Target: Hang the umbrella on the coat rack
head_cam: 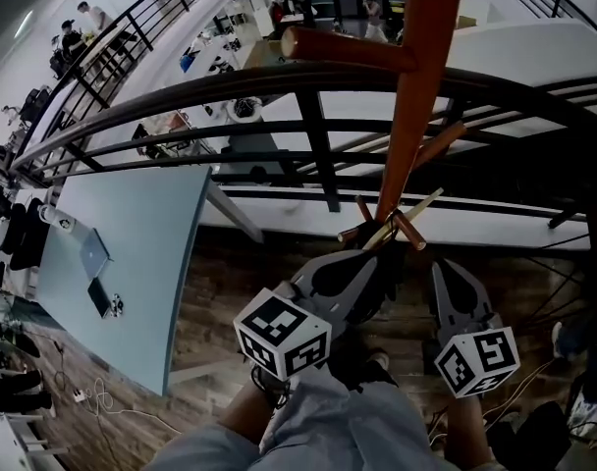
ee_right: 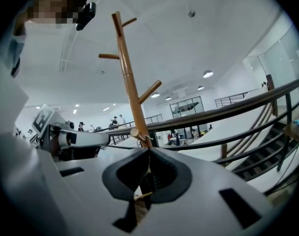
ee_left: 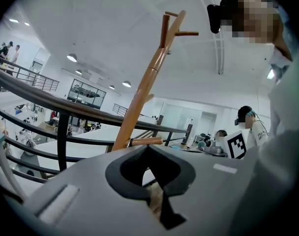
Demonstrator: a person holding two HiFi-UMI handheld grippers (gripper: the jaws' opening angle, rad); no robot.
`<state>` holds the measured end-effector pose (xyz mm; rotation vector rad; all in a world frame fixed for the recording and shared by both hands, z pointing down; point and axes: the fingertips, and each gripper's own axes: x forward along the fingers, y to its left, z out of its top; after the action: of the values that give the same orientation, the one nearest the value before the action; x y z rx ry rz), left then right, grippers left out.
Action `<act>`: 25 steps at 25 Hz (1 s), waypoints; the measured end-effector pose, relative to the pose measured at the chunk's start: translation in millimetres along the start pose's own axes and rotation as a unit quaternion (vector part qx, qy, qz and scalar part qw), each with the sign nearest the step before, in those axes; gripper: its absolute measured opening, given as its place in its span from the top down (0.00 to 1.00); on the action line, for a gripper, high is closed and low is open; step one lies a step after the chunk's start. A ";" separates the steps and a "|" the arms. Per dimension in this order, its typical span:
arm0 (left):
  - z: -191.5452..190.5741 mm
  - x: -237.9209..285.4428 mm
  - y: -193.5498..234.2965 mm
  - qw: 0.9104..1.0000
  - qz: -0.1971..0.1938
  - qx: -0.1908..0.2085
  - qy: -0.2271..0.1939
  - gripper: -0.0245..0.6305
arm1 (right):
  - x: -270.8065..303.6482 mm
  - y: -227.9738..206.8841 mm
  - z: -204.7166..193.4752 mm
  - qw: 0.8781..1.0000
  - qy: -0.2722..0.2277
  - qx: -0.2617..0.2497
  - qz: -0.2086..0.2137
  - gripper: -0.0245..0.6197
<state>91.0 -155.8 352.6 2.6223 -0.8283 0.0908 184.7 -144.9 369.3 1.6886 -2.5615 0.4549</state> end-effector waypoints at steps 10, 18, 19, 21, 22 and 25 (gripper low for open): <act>0.4 -6.5 -7.2 1.000 -0.023 -0.011 -0.004 0.96 | -4.4 5.2 16.1 1.000 -0.012 -0.016 -0.007 0.96; 6.7 -4.6 -5.2 0.999 -0.037 -0.005 -0.010 0.96 | 1.4 7.3 26.2 0.999 -0.021 -0.028 -0.009 0.96; 7.0 -5.4 -4.0 0.999 -0.037 -0.006 -0.010 0.96 | 2.5 8.6 26.7 0.999 -0.022 -0.028 -0.008 0.96; 7.5 -6.7 -2.0 0.999 -0.035 -0.006 -0.010 0.96 | 4.2 11.1 27.6 0.999 -0.023 -0.029 -0.007 0.96; 7.7 -7.1 -1.5 0.999 -0.035 -0.005 -0.010 0.96 | 4.9 12.0 28.0 0.999 -0.023 -0.029 -0.006 0.96; 7.4 -8.0 -0.9 0.999 -0.035 -0.005 -0.009 0.96 | 5.8 13.6 28.3 0.999 -0.022 -0.030 -0.005 0.96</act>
<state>84.5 -153.7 344.1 2.6440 -0.7406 0.0441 173.6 -152.6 340.4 1.7115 -2.5681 0.3409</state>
